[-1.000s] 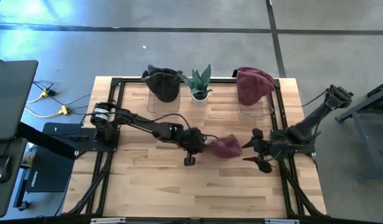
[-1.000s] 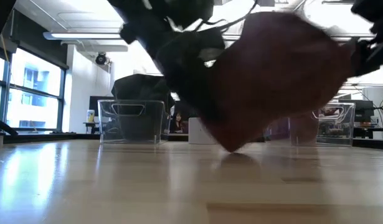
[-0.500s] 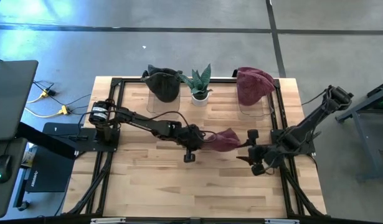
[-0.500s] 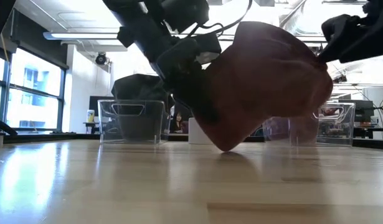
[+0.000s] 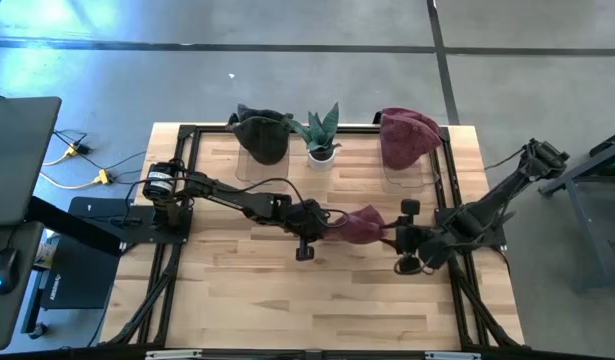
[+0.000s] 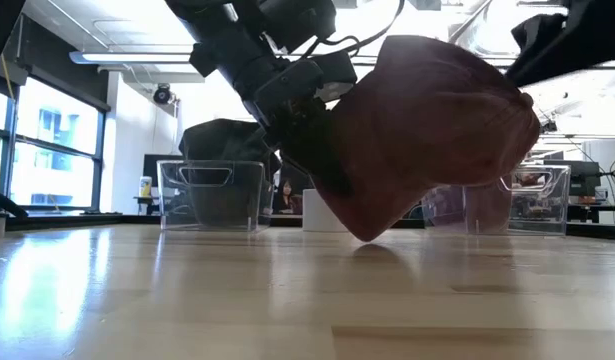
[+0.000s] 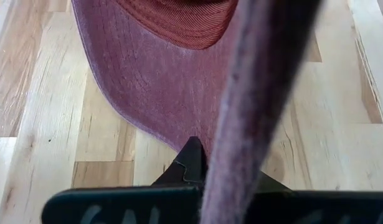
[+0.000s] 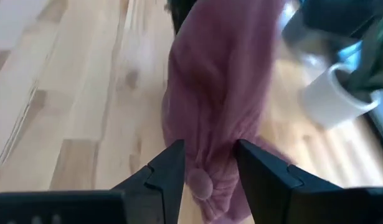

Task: Pick & Place hat
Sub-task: Put the red cap into the right transparent bin

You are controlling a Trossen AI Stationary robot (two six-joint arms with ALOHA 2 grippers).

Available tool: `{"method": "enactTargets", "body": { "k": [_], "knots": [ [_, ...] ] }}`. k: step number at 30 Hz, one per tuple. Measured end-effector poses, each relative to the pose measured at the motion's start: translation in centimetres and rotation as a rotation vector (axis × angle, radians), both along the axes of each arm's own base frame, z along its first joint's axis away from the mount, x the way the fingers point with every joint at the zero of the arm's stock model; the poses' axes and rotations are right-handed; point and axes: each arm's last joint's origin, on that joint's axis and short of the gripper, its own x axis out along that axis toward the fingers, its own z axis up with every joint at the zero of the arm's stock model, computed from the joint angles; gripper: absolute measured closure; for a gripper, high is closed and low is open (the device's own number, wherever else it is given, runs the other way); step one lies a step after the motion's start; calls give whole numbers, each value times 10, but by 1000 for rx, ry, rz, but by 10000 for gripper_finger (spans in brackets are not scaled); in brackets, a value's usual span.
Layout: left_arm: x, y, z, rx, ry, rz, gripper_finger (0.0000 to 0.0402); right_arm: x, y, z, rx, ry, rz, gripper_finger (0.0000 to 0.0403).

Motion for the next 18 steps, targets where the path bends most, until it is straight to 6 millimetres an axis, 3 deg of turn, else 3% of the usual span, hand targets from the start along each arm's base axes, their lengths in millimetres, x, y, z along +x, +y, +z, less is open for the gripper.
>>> {"method": "enactTargets", "body": {
  "k": [3, 8, 15, 18],
  "knots": [
    [0, 0, 0, 0, 0, -1, 401, 4, -4, -15, 55, 42, 8, 265],
    [1, 0, 1, -1, -14, -1, 401, 15, -3, -32, 137, 71, 173, 265],
    [2, -1, 2, -1, -23, -1, 401, 19, -1, -27, 263, 48, 251, 278],
    [2, -1, 2, -2, -24, -1, 401, 19, -3, -25, 345, 42, 205, 276]
  ]
}}
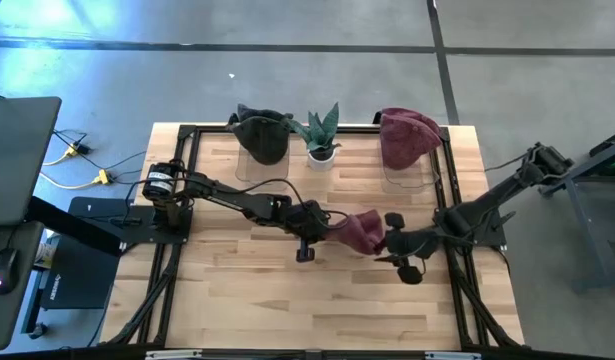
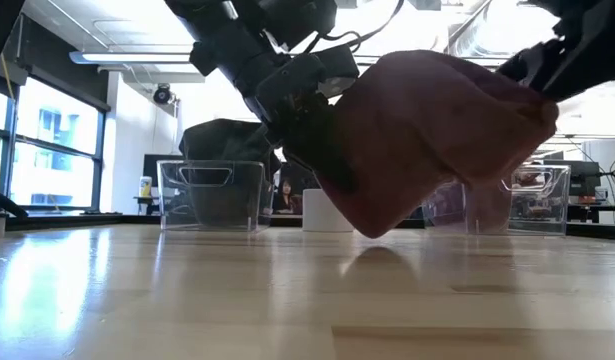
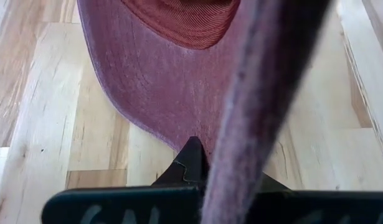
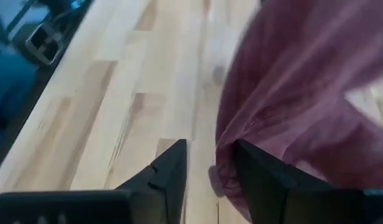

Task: Pick & Place hat
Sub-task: Put the red cap into the right transparent bin

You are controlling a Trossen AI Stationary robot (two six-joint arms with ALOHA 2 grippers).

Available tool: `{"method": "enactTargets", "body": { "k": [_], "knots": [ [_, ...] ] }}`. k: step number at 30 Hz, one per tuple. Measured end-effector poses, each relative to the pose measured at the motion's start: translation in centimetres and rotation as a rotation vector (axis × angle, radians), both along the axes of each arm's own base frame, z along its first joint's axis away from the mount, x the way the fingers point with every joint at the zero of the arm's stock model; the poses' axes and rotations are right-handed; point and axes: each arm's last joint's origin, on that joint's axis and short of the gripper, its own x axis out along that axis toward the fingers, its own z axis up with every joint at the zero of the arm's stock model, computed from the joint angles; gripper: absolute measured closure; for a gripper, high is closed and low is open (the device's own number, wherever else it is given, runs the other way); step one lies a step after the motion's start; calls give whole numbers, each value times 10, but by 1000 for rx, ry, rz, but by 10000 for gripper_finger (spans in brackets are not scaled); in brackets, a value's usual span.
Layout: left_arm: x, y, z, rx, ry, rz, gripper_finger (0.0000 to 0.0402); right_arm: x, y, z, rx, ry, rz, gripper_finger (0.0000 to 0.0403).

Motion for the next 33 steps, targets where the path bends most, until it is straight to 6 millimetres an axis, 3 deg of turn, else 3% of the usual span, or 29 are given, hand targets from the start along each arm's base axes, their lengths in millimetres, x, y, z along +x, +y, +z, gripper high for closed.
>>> {"method": "enactTargets", "body": {
  "k": [5, 11, 20, 27, 33],
  "knots": [
    [0, 0, 0, 3, 0, 4, 401, 0, -9, -4, 80, 69, -115, 228],
    [0, 1, 0, 14, -1, 15, 401, 6, -11, -12, 36, 81, -101, 152],
    [1, 1, 1, 25, -8, 21, 401, 19, -5, 7, -26, -167, -9, 163],
    [0, -2, 1, 28, -8, 6, 401, 1, -19, 28, -126, -97, -157, 168],
    [0, -2, 1, 26, -7, 4, 401, -5, -20, 20, -112, 15, -136, 163]
  ]
}}
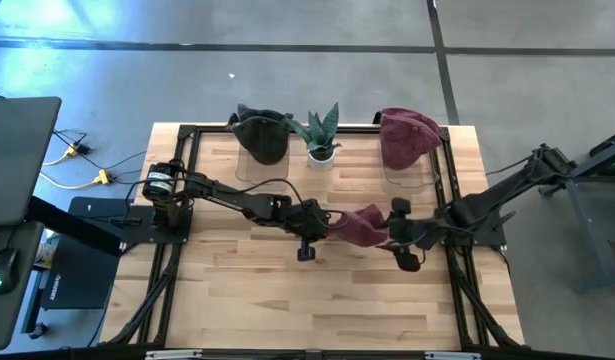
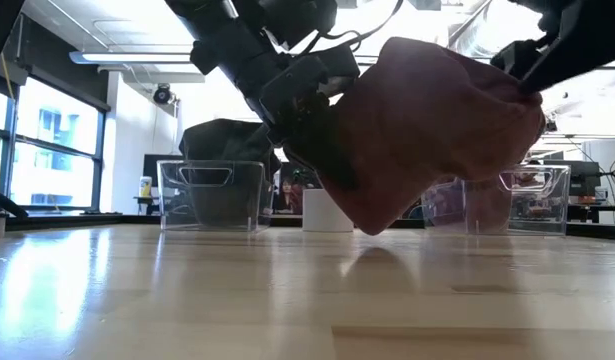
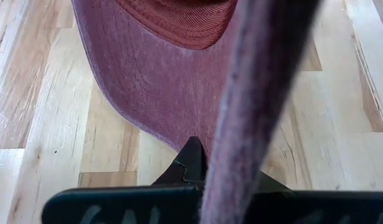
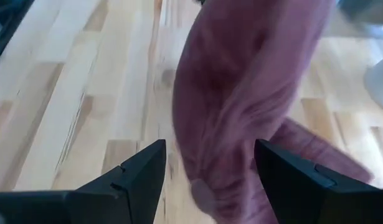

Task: Pick & Place hat
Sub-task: Put the red cap into the right transparent bin

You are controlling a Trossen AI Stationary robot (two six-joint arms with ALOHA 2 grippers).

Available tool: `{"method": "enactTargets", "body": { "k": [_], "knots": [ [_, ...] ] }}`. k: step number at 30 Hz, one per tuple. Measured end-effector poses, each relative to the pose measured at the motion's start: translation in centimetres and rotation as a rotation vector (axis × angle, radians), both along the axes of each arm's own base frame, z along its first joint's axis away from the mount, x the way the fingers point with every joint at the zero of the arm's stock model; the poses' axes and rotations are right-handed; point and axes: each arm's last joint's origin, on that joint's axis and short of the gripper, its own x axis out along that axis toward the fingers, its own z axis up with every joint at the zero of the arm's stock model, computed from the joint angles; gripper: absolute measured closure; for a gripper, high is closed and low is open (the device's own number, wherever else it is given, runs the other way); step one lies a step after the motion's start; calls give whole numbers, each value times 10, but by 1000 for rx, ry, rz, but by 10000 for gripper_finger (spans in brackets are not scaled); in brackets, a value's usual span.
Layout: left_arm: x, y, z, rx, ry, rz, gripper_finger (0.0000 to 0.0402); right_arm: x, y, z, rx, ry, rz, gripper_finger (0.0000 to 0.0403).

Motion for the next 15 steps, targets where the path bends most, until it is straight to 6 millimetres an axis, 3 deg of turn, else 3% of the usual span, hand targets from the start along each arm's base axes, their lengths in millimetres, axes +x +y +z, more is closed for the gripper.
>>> {"method": "enactTargets", "body": {
  "k": [8, 11, 15],
  "knots": [
    [0, 0, 0, 0, -2, 0, 401, 14, 9, -17, -3, 79, 75, 185],
    [0, 0, 0, 0, -4, 0, 401, 18, 13, -15, 23, 47, 121, 231],
    [0, 0, 0, 0, -5, -1, 401, 17, 14, -10, 66, 24, 173, 323]
  ]
}}
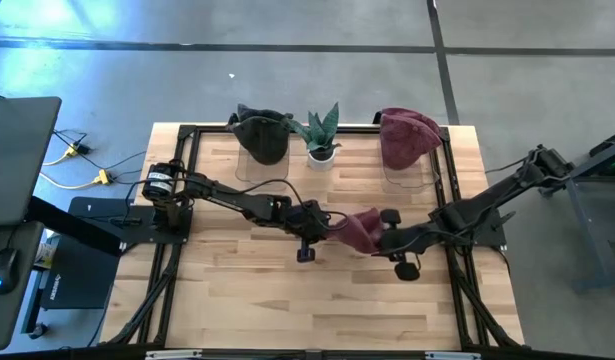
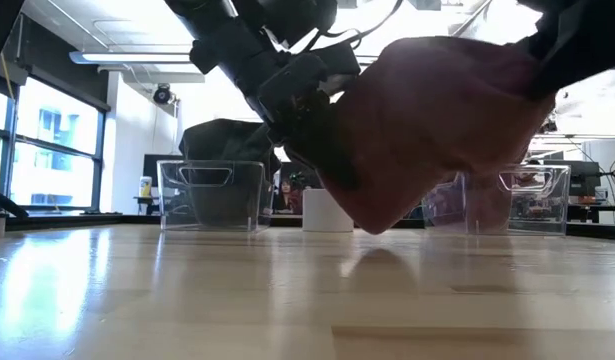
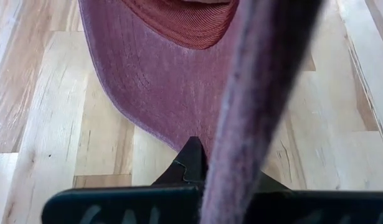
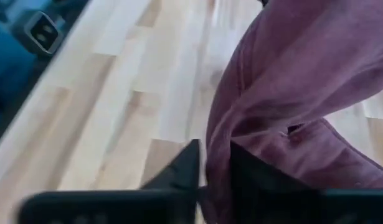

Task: Pick & Place hat
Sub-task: Put the red cap into the right transparent bin

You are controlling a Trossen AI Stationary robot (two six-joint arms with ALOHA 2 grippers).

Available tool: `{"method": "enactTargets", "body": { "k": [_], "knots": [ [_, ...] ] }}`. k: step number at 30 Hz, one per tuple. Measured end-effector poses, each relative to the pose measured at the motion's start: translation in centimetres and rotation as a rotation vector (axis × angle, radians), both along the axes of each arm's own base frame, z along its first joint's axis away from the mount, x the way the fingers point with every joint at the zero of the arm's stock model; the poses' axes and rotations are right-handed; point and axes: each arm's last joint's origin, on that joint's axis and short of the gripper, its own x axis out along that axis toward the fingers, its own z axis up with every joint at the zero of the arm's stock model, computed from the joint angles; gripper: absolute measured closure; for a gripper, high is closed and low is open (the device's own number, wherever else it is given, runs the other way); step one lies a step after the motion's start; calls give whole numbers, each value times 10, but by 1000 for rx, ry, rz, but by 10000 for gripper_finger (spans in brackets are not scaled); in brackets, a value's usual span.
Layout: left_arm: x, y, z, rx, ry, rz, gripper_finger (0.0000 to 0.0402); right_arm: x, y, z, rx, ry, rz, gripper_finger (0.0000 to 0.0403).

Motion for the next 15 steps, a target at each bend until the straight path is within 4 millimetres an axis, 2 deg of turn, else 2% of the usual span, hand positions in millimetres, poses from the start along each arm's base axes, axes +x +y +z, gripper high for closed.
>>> {"method": "enactTargets", "body": {
  "k": [3, 8, 12, 15],
  "knots": [
    [0, 0, 0, 14, -6, -18, 400, -3, 0, 5, 34, -15, 28, 384],
    [2, -4, 3, -58, -47, -172, 376, -6, 1, 27, 128, -51, 40, 363],
    [2, -6, 4, -100, -48, -238, 342, -7, 0, 47, 111, -6, 57, 386],
    [0, -6, 2, -95, -22, -225, 322, -9, -1, 63, 97, 9, 53, 384]
  ]
}}
